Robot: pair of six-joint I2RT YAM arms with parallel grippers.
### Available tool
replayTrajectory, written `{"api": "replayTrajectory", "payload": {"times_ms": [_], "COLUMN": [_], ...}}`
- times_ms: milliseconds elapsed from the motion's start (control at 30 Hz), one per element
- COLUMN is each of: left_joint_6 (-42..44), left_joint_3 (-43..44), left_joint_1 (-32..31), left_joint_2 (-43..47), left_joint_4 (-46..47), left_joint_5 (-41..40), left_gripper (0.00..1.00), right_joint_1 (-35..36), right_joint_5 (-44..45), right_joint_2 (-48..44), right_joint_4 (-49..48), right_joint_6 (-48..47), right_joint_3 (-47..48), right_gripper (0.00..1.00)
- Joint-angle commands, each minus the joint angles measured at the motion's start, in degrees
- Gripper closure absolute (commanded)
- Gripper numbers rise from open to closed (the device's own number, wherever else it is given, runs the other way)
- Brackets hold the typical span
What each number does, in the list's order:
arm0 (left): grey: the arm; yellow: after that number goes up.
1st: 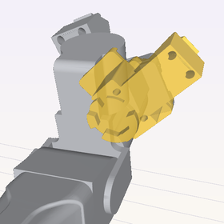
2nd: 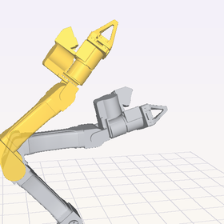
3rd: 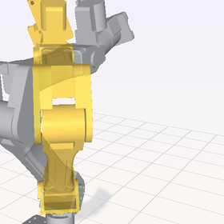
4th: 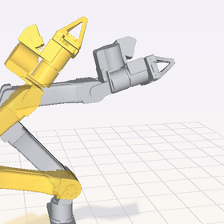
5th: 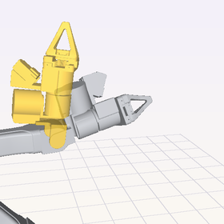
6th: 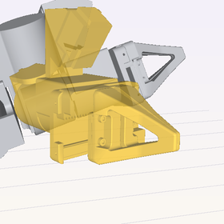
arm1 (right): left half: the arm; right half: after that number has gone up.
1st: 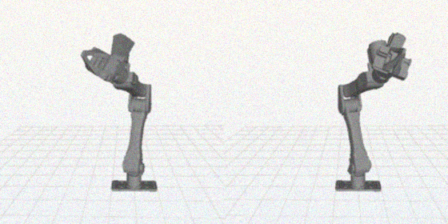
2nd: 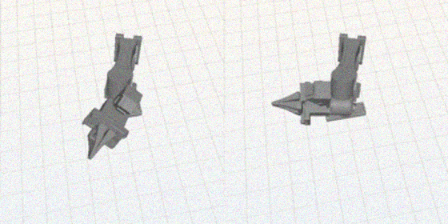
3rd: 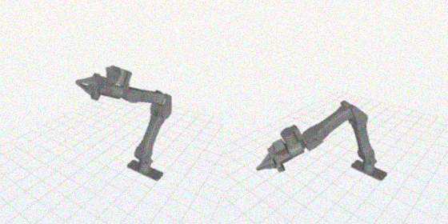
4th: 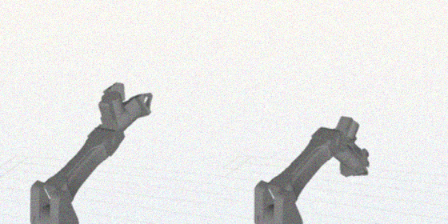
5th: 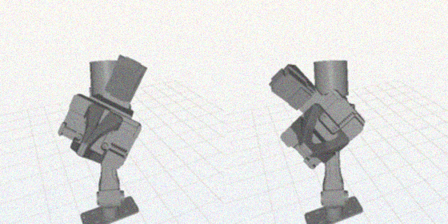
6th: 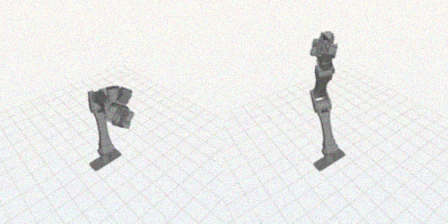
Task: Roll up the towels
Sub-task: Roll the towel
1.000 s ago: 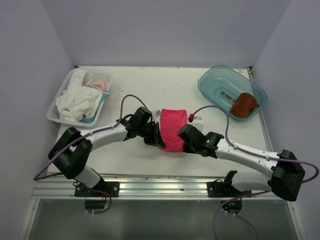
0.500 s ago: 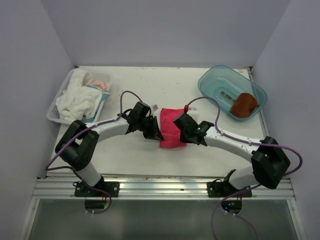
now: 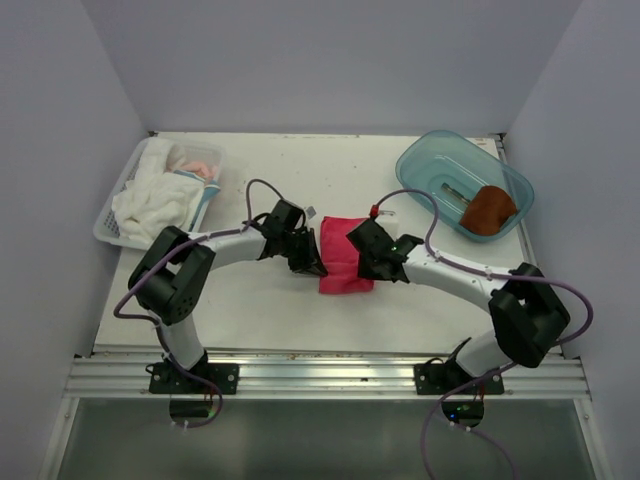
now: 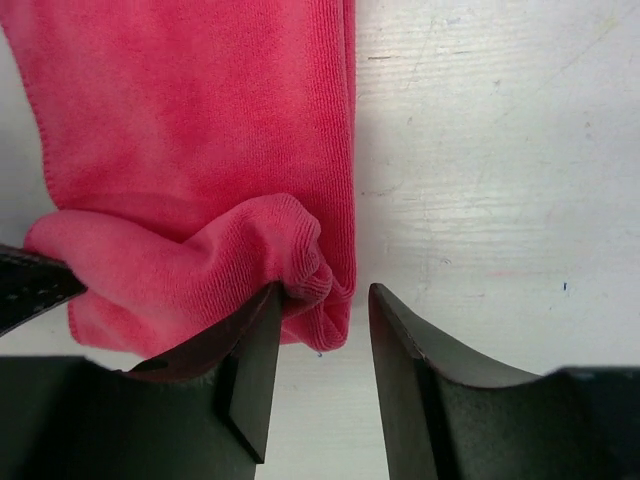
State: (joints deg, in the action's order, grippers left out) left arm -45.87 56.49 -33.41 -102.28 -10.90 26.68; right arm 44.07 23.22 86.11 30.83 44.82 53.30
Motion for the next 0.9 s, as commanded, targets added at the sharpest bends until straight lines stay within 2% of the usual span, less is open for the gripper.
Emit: {"api": "replayTrajectory", "payload": {"times_ms": [0, 100, 200, 233, 267, 367, 667, 767, 800, 867], "left_joint_6": [1.5, 1.7, 2.0, 2.1, 2.1, 2.1, 3.2, 4.3, 4.6, 5.4], "left_joint_3": [2.7, 3.4, 4.2, 4.5, 4.7, 5.0, 5.6, 5.9, 5.9, 5.4], "left_joint_1": [0.5, 0.5, 0.5, 0.5, 0.5, 0.5, 0.5, 0.5, 0.5, 0.5], "left_joint_2": [-1.0, -1.3, -1.7, -1.8, -1.9, -2.0, -0.6, 1.5, 3.2, 4.9], "left_joint_4": [0.4, 0.3, -0.3, -0.4, -0.4, -0.9, -2.3, -3.7, -4.5, -5.1], "left_joint_5": [-1.7, -1.9, -2.2, -2.3, -2.4, -2.7, -5.3, -7.9, -8.7, -10.8], "left_gripper": [1.00, 1.00, 1.00, 1.00, 1.00, 1.00, 1.00, 0.76, 0.63, 0.55], "right_joint_1": [-0.2, -0.2, 0.0, 0.0, 0.4, 1.2, -1.0, -1.8, -1.9, -1.9], "right_joint_5": [2.3, 2.1, 1.0, 0.7, 0.3, -1.4, -0.1, -1.1, -1.2, -1.5], "right_joint_2": [-8.2, -13.3, -14.0, -12.3, -11.4, -7.8, 3.7, 7.6, 9.4, 10.7], "right_joint_4": [-2.0, -5.2, -3.9, -3.5, -3.1, -4.1, -7.6, -7.9, -7.8, -7.2], "right_joint_6": [1.2, 1.5, -0.1, -1.0, -1.4, -3.2, -4.1, -5.2, -5.4, -5.4], "right_joint_3": [-0.7, -4.4, -3.0, -1.6, -1.0, 0.8, 4.5, 6.8, 7.3, 8.4], "right_gripper": [0.55, 0.52, 0.61, 0.64, 0.71, 0.79, 0.80, 0.81, 0.82, 0.83]}}
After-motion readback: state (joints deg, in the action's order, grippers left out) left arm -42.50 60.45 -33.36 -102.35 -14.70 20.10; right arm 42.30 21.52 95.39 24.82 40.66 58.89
